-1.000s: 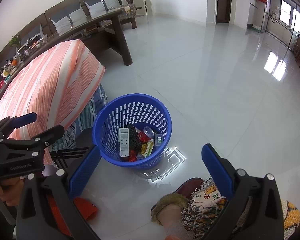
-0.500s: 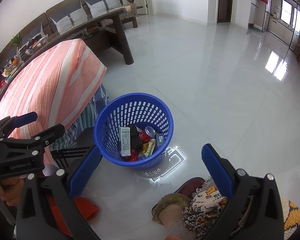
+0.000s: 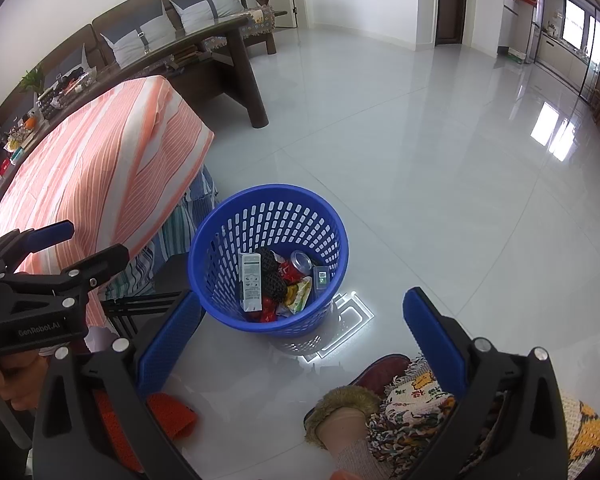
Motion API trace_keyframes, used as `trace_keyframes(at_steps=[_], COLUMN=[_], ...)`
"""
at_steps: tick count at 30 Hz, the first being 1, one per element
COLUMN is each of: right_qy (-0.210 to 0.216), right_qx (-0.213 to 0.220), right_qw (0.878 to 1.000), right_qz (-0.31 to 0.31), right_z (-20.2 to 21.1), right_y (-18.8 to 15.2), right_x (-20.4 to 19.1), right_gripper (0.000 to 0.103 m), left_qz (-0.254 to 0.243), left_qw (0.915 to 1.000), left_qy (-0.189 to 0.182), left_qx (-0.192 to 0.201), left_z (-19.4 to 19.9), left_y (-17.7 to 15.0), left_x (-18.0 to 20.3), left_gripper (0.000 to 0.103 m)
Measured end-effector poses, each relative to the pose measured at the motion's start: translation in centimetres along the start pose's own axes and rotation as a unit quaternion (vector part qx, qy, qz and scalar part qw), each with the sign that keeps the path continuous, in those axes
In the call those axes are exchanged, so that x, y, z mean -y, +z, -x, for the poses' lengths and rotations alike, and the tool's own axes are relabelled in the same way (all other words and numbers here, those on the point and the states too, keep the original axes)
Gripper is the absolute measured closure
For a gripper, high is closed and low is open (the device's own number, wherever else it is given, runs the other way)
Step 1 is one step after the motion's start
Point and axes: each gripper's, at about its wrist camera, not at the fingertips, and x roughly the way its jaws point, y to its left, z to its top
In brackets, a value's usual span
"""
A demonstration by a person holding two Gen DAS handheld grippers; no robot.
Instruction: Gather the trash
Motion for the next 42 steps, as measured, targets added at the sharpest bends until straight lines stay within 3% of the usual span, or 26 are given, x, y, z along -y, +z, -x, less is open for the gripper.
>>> trace_keyframes(at_steps=[23,29,42], right_qy=[0.0,0.001,-0.006], right_qx=[-0.001,-0.003,-0.015], right_qw=[1.0,1.0,1.0], right_qz=[0.001,-0.002,0.001], right_z=[-0.5,-0.5,-1.4], right_y=[-0.3,-0.2,0.5], right_x=[-0.2,0.3,-0.1], right_gripper=[0.005,0.005,0.005], left_qz=[0.017,0.014,0.014], left_qw=[0.9998,0.9999,0.9998], left_qy=[-0.012,-0.005,-0.012], left_qx=[-0.006,0.008,0.0], left_z=[-0.3,0.6,1.8], left_y=[0.1,0.1,-0.5], left_x=[-0.2,0.2,-1.1], left_gripper=[0.005,0.005,0.005])
